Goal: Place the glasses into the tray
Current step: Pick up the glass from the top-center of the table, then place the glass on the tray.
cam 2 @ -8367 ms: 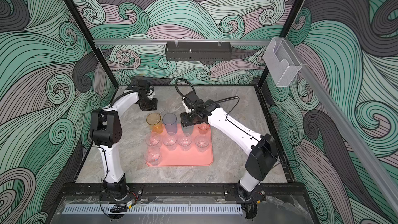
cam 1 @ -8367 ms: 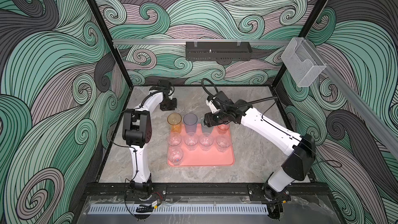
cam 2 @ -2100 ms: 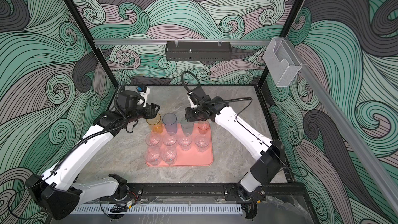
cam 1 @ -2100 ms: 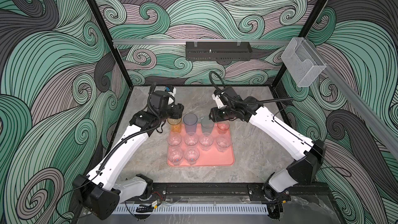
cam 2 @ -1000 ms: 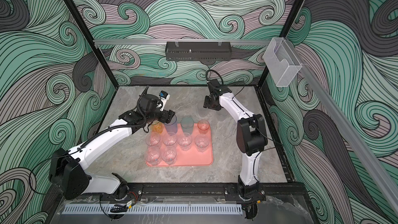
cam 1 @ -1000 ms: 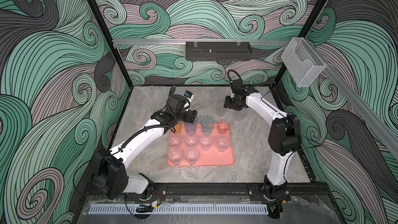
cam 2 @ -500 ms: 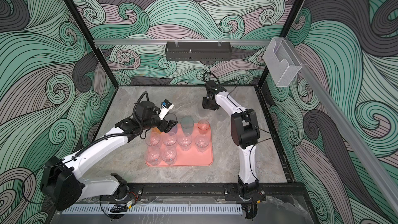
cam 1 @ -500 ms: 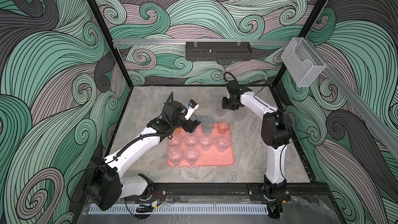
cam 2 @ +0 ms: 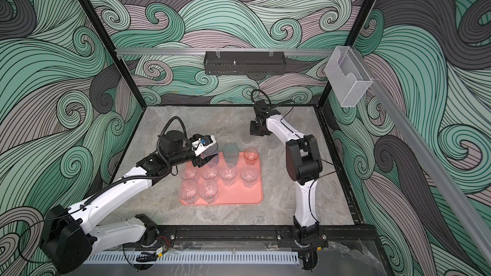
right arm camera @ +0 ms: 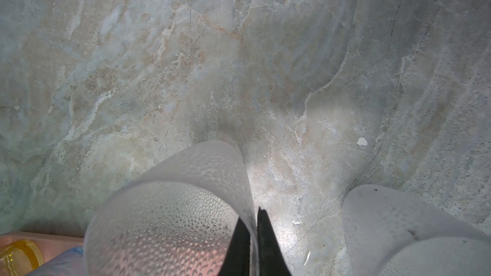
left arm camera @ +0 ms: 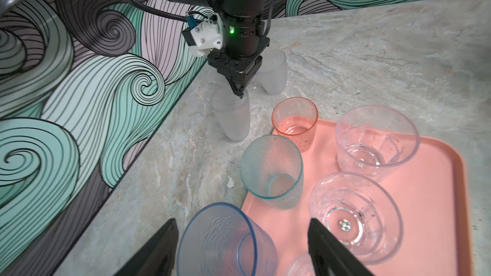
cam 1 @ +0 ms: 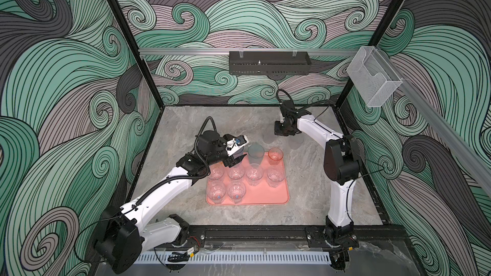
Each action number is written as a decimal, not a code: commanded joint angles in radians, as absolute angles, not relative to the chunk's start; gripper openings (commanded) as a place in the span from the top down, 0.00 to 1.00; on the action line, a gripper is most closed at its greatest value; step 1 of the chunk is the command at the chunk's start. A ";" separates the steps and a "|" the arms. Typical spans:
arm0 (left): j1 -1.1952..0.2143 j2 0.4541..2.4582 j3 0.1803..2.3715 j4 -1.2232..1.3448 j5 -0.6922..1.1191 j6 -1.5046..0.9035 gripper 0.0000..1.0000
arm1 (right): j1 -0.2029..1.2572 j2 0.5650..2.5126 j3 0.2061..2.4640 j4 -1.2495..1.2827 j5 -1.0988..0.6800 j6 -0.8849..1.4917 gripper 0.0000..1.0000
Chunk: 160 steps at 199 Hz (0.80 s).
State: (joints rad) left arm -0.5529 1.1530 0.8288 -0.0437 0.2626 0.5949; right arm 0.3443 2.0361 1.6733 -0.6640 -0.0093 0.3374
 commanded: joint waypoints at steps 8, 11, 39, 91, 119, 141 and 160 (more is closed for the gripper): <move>-0.571 1.109 0.811 0.059 0.186 0.700 0.23 | 0.370 1.891 1.630 -0.589 0.046 0.270 0.96; -0.572 1.106 0.808 0.064 0.186 0.707 0.23 | 0.374 1.881 1.619 -0.580 0.050 0.263 0.96; -0.579 1.082 0.783 0.102 0.200 0.749 0.23 | 0.412 1.753 1.524 -0.487 0.070 0.185 0.99; -0.589 1.068 0.790 0.080 0.150 0.763 0.24 | 0.530 1.433 1.229 -0.135 0.088 -0.038 1.00; -0.591 1.038 0.797 0.077 0.100 0.733 0.24 | 0.577 1.288 1.080 0.037 0.041 -0.112 1.00; -0.591 0.994 0.798 0.069 0.055 0.699 0.24 | 0.608 1.189 0.988 0.130 -0.029 -0.161 1.00; -0.591 0.953 0.803 0.043 0.015 0.666 0.24 | 0.622 1.122 0.953 0.114 -0.108 -0.164 1.00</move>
State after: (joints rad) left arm -0.5838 1.0088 0.7803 0.0593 0.0860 0.7181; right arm 0.6044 1.1976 0.9855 -0.0010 0.0013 -0.1070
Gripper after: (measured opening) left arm 0.758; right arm 0.062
